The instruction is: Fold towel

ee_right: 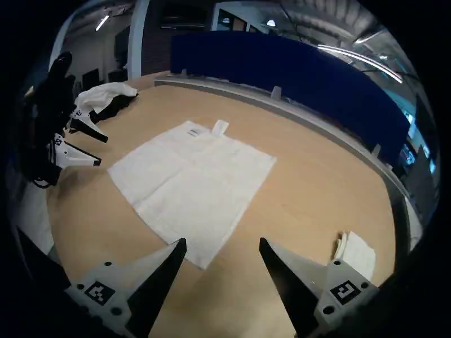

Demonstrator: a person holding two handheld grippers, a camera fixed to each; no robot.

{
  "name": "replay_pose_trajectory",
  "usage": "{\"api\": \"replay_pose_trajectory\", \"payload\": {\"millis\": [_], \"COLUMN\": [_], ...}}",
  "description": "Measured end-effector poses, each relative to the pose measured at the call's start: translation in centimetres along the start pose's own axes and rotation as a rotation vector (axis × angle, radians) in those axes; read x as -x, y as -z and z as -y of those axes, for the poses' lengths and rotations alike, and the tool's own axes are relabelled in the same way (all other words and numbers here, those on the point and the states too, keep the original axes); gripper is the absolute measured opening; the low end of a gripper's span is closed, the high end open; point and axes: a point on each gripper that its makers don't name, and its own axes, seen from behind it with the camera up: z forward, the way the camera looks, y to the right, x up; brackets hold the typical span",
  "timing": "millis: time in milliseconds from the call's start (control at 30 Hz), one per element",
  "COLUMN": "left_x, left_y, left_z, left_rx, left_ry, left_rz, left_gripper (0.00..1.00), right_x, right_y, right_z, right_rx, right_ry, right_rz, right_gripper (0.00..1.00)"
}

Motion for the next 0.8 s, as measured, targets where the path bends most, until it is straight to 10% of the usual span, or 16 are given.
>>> {"api": "replay_pose_trajectory", "payload": {"millis": [800], "left_x": [3.1], "left_y": [-3.0], "left_z": [-1.3], "left_rx": [0.031], "left_ry": [0.004], "left_rz": [0.078], "left_gripper": [0.94], "right_x": [3.9], "right_y": [-2.8], "right_z": [1.6], "right_rx": [-0.047], "right_ry": [-0.028], "right_rz": [0.063], "right_gripper": [0.95]}}
